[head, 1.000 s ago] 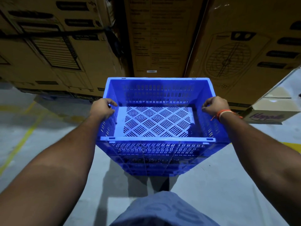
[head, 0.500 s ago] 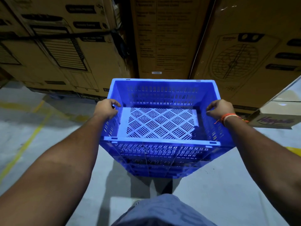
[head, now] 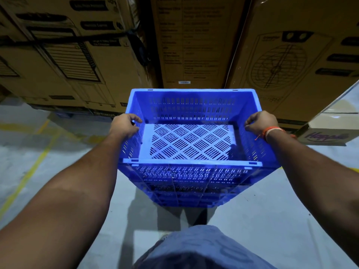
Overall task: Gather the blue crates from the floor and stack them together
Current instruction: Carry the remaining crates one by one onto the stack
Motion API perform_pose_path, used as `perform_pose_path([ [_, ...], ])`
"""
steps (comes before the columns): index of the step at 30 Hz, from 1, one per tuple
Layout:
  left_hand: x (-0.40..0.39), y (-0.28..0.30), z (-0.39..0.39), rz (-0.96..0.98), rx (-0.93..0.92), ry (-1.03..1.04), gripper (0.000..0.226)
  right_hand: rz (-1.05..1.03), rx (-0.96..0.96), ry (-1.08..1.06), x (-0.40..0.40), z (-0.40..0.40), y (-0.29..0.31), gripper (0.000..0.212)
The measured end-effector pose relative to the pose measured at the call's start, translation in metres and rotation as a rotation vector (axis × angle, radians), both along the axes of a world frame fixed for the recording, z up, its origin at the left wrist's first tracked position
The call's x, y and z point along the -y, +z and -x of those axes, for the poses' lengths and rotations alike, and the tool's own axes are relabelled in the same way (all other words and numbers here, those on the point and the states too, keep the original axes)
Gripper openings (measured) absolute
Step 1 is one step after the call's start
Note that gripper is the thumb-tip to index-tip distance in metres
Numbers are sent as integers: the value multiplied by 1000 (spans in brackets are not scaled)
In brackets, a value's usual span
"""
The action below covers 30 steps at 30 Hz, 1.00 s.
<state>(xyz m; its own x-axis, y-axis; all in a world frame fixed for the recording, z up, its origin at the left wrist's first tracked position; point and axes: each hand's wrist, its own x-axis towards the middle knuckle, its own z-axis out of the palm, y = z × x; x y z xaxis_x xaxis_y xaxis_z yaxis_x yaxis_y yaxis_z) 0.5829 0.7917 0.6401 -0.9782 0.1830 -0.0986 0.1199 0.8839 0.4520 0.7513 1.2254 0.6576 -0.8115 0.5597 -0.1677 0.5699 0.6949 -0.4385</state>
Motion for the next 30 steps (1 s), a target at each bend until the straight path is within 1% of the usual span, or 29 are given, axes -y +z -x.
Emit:
perform_pose_path([
  [12,2,1,-5,2,3,-6,19,-4,3,-31,3,-6,-1,4],
  [24,1,6,-9,-30,26,7,18,-16,29,-11,-4,-2,-6,10],
  [26,3,5,-9,-22,20,-7,20,-16,25,-5,-6,-1,-7,16],
  [30,3,7,-8,71,10,-32,32,39,13,54,-5,-21,-5,38],
])
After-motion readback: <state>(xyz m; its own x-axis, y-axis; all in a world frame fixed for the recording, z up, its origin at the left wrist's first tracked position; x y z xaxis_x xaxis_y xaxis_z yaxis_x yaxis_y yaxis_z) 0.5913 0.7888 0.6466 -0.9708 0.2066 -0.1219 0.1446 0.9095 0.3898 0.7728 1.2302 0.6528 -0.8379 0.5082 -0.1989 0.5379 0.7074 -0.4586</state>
